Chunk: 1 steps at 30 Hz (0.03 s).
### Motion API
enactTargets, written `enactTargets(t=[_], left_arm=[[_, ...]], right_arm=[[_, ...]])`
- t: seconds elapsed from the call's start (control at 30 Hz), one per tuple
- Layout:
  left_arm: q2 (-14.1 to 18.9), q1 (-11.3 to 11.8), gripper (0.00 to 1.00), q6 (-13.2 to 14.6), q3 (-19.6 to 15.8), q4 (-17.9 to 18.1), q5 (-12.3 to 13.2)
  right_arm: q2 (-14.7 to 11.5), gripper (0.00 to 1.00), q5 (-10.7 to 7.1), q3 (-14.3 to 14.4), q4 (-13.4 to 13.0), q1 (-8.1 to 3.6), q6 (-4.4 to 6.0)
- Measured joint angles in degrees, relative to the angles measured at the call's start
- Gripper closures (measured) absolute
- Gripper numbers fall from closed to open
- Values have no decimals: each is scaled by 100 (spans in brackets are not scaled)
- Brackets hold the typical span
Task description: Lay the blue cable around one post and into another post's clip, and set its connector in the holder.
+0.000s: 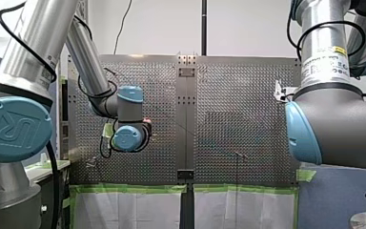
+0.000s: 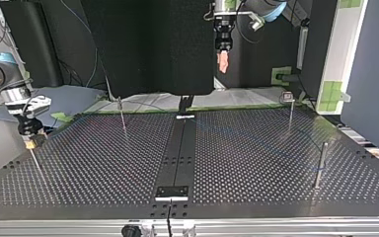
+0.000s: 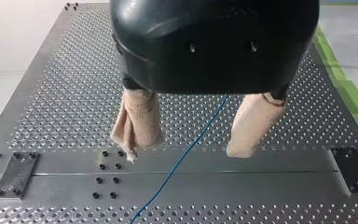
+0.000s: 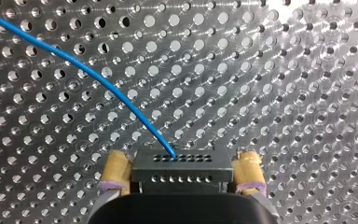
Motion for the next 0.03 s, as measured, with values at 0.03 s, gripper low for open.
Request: enactTargets(t=[0.03], left_arm=[[0,0,0,0,0,0,0]], right_arm=[[0,2,0,0,0,0,0]])
